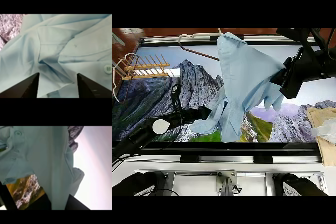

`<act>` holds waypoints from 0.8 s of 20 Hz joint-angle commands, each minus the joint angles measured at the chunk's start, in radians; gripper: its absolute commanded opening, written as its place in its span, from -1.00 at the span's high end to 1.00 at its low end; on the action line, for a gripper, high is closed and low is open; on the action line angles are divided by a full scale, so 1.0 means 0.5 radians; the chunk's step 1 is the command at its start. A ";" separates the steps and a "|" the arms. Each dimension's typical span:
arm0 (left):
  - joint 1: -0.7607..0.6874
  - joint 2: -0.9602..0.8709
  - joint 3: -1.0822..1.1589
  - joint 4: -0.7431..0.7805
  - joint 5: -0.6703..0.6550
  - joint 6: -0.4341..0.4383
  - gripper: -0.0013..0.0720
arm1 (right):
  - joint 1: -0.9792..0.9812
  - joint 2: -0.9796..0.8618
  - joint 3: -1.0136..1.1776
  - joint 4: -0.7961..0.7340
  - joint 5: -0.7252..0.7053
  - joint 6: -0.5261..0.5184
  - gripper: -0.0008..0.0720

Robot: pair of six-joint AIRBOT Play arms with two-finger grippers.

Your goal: Fold the shirts.

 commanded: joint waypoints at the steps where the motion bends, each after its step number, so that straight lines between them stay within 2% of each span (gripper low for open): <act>1: -0.030 -0.073 -0.001 -0.184 0.188 -0.011 -0.49 | -0.001 0.005 0.001 0.018 0.007 0.018 0.76; 7: -0.033 -0.217 -0.001 -0.443 0.304 -0.011 -0.49 | -0.001 0.005 0.001 0.018 0.020 0.019 0.76; 12: -0.079 -0.332 0.000 -0.800 0.455 -0.011 -0.48 | -0.001 0.005 0.001 0.015 0.020 0.018 0.76; 13: -0.093 -0.340 0.000 -0.851 0.462 -0.011 -0.48 | -0.001 0.005 0.001 0.014 0.019 0.018 0.76; 14: -0.106 -0.343 -0.001 -0.892 0.461 -0.011 -0.39 | -0.001 0.005 0.001 0.009 0.018 0.018 0.76; 16: -0.130 -0.342 0.004 -0.974 0.458 -0.011 -0.37 | -0.001 0.005 0.001 0.008 0.018 0.017 0.76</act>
